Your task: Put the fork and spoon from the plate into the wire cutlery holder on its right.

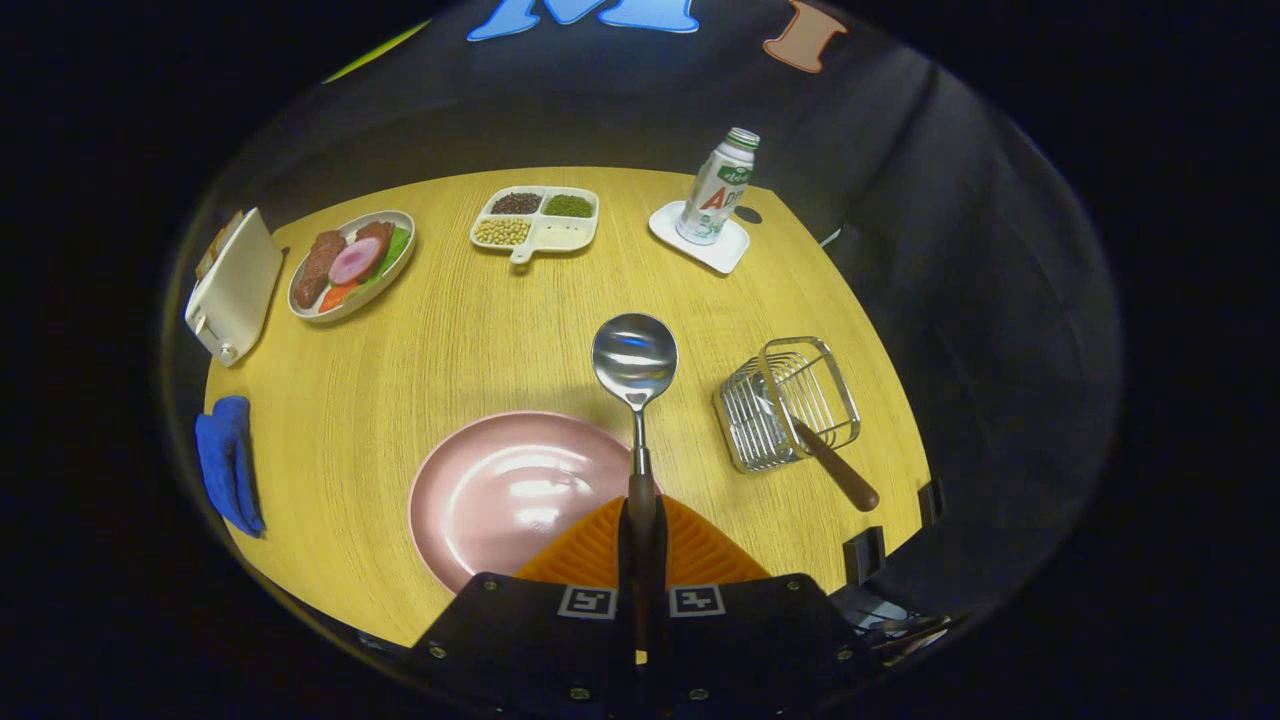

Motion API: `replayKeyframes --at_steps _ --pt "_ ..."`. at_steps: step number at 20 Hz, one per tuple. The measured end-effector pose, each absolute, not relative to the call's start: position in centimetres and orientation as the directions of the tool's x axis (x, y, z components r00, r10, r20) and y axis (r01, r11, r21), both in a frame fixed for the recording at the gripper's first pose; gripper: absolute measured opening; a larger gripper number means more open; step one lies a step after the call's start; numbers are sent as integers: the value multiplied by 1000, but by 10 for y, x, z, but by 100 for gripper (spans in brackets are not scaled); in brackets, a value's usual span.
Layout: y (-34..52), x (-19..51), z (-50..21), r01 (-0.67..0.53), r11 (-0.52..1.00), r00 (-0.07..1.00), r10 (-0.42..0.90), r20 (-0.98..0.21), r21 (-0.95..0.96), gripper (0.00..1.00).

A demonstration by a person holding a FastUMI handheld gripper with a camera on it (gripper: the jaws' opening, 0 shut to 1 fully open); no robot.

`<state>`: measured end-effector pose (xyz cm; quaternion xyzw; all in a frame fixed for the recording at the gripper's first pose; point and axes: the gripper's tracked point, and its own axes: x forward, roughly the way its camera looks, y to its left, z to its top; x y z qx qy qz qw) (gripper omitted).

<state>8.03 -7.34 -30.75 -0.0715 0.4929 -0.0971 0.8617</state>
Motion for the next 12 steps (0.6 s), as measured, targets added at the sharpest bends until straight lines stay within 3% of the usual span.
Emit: replayKeyframes --at_steps 12 --pt "-149 77 -276 207 944 419 -323 -848 -257 5"
